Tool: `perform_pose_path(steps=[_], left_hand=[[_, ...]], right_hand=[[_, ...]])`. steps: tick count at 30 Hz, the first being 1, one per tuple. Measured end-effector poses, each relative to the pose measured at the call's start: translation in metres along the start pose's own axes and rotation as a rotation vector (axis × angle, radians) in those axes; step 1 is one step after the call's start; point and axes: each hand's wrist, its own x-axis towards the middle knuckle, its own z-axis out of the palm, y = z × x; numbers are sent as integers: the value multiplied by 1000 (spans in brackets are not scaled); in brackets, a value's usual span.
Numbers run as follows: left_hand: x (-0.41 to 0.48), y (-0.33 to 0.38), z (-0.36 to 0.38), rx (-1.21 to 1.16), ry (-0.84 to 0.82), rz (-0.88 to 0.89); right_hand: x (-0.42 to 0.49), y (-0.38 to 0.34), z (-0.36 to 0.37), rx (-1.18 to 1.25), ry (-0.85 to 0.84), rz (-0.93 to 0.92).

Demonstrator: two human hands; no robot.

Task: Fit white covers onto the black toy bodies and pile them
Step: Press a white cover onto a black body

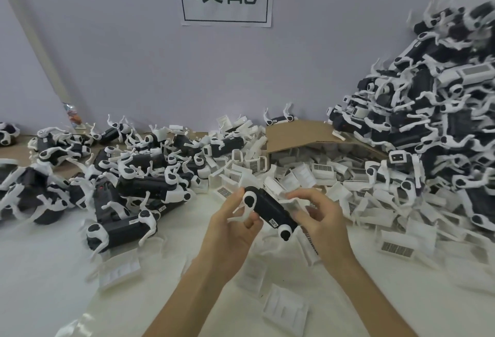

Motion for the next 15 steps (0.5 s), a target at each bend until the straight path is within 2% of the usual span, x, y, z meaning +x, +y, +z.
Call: perform_pose_path(steps=[3,12,15], left_hand=[[-1,4,1,-37,11,8],[2,10,-9,-110,37,45],[1,11,-8,-106,50,45]], right_hand=[[0,-6,-3,105,-101,33],[-3,-14,-8,141,-373,87],[-2,-10,-6,110,-334,100]])
